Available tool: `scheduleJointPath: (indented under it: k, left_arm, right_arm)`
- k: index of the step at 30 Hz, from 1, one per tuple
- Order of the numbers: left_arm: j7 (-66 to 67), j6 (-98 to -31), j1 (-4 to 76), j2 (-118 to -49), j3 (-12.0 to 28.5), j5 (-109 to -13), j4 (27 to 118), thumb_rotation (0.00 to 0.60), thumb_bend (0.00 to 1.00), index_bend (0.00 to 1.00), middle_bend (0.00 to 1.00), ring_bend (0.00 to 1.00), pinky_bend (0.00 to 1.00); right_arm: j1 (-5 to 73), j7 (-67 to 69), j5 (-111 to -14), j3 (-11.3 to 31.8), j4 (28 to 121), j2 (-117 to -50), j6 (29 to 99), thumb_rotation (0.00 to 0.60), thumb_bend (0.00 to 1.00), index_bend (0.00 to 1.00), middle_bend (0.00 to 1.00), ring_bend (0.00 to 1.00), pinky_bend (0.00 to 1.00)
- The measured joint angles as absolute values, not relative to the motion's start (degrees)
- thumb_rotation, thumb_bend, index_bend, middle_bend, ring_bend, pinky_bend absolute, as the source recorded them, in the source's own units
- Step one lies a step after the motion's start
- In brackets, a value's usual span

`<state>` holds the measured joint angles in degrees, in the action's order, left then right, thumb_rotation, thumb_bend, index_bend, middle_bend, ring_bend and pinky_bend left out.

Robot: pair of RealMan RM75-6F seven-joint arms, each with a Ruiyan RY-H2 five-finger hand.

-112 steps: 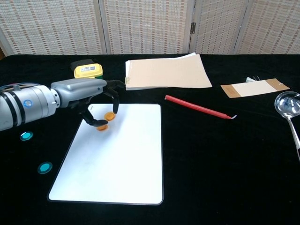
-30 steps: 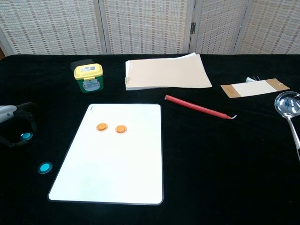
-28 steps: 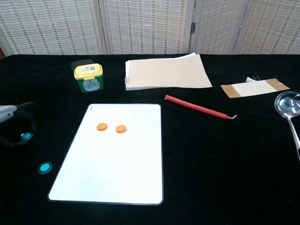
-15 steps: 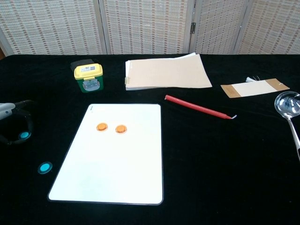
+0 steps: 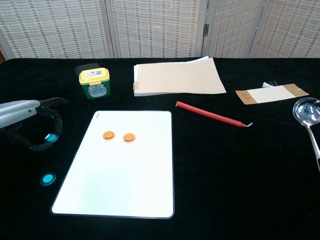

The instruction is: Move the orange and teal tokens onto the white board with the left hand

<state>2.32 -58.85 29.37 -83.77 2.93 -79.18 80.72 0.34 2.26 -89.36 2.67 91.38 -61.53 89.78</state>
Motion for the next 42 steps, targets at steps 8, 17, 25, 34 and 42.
scheduleJointPath:
  k: [8,17,25,34,42]
  left_arm:
    - [8.11,-56.16,33.38,-85.53,3.81,-80.29,84.98,0.600,0.43,0.52,0.05,0.00,0.00]
    - [12.51,-54.22,35.15,-87.77,3.51,-79.21,86.16,0.600,0.43,0.51,0.05,0.00,0.00]
    - [14.37,-53.85,35.39,-89.33,3.07,-77.37,85.57,0.600,0.43,0.50,0.05,0.00,0.00]
    - [14.58,-53.62,35.65,-89.96,2.83,-76.51,85.48,0.600,0.43,0.35,0.04,0.00,0.00]
    - [13.06,-56.07,34.48,-87.71,2.12,-77.99,86.14,0.600,0.43,0.40,0.04,0.00,0.00]
  right_arm:
    - [0.17,3.23,-88.76,2.57,90.41,-61.74,89.44,0.600,0.40,0.00,0.00,0.04,0.00]
    - [0.08,4.03,-88.30,2.55,89.53,-61.95,89.13,0.600,0.40,0.00,0.00,0.04,0.00]
    - [0.37,4.14,-88.29,2.63,89.28,-62.03,88.70,0.600,0.40,0.00,0.00,0.04,0.00]
    - [0.46,3.91,-88.09,2.75,89.35,-62.11,88.60,0.600,0.40,0.00,0.00,0.04,0.00]
    - [0.40,3.98,-88.26,2.75,89.42,-62.06,88.84,0.600,0.40,0.00,0.00,0.04,0.00]
